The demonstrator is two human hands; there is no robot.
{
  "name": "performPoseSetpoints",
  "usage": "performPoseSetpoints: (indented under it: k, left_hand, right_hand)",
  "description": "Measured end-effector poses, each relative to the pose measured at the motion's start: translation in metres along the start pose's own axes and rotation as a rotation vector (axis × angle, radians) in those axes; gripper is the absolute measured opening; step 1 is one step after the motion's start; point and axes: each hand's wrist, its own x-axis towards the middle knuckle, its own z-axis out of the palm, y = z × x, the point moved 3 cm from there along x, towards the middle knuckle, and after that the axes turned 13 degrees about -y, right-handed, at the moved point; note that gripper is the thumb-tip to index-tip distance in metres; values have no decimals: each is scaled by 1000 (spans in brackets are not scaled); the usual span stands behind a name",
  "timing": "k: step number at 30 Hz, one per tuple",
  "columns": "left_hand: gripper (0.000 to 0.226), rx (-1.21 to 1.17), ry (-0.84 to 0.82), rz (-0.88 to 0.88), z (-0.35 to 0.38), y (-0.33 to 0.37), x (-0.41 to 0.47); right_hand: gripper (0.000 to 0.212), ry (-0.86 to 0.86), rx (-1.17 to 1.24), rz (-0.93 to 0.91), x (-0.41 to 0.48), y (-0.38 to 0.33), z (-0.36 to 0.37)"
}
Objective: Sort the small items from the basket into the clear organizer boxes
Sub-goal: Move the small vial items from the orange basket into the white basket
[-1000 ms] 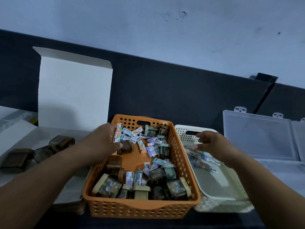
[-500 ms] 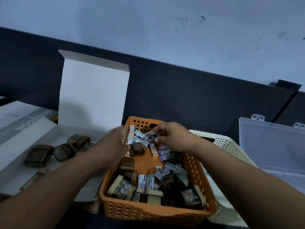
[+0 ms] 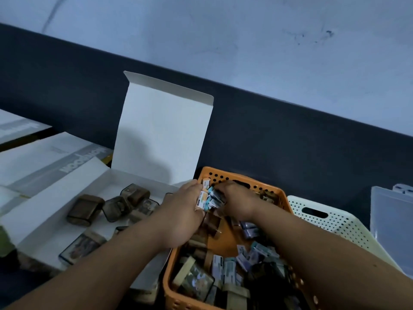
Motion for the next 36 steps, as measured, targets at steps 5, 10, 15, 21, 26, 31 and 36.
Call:
performPoseSetpoints:
  k: [5,10,15,21,26,31,36]
  left_hand:
    - [54,14,1,5,-1,3,0]
    - [60,16,-9,-27,0,1,0]
    - [54,-17,-3,-6,0,5,-2]
    - [62,-21,-20,-24,2,-1,1]
    - [61,-14,-10,-33,2,-1,1]
    - [60,11,-16,-30,1,2,1]
    - [59,36,-49,-37,0,5,-1]
  right_hand:
    - [59,-42,142,4,-4,-3,4]
    - [31,-76,336,-61,-11,-1,3]
    - [41,-81,285,-55,-13,-3,6]
    - [33,-90,275,-30,-12,0,7]
    - [28,-133,384,-43,-17,2,5]
    - [22,-128,854,-94,-34,11,-1]
    - [17,-72,1186,-162,-67,27,-7]
